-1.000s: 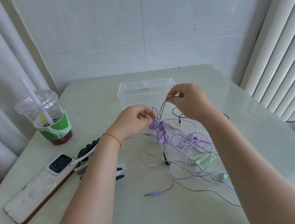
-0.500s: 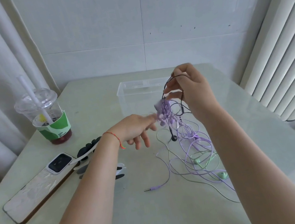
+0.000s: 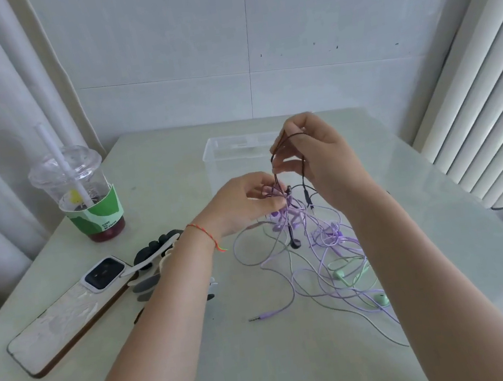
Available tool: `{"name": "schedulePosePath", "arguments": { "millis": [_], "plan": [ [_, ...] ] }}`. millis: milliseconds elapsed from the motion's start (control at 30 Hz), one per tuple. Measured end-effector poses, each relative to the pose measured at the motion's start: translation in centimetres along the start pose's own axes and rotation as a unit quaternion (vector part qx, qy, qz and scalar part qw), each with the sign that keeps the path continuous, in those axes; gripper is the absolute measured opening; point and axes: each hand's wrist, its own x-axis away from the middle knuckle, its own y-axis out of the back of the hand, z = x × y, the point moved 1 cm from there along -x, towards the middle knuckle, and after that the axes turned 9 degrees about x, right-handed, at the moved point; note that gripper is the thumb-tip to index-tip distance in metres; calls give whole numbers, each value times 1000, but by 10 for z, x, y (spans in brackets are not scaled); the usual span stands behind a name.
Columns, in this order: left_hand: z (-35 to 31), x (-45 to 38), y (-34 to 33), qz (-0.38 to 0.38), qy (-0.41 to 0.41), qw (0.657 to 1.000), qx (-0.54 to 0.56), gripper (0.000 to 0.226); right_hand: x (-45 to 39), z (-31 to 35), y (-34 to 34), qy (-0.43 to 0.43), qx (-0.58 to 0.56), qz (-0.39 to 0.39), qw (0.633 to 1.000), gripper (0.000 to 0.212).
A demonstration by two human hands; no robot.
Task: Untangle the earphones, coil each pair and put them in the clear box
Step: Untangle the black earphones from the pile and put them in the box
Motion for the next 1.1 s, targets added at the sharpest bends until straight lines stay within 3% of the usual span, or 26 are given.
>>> {"name": "schedulePosePath", "arguments": {
  "millis": [100,200,267,367,467,600,667,800,933,1100],
  "plan": [
    [5,-1,3,-59,17,998,-28,23,-3,4,6,6,-27,-51,998,18],
    [9,-2,7,-111,21,993,13,33,-6,1,16,-58,80,-109,989,17],
    [9,-3,9,-126,21,990,56,31,-7,-6,24,-109,194,-95,970,16],
    [6,-2,10,-137,40,984,110,36,-6,-13,34,-154,374,-37,914,20],
    [5,-5,12,-167,62,974,140,18,-3,-11,39,-161,490,46,855,16],
    [9,-5,13,-214,64,971,88,21,4,-5,40,-180,476,150,848,14],
    [8,-4,12,-209,65,974,57,19,5,-6,37,-173,473,189,843,24],
    [2,-4,3,-186,53,980,36,15,5,-9,22,-125,469,166,859,32],
    [-1,-5,-1,-188,50,981,-2,14,3,-15,10,-95,487,154,854,16],
    [-3,-1,1,-212,39,976,-43,12,1,-16,8,-108,493,126,854,32]
  ]
}}
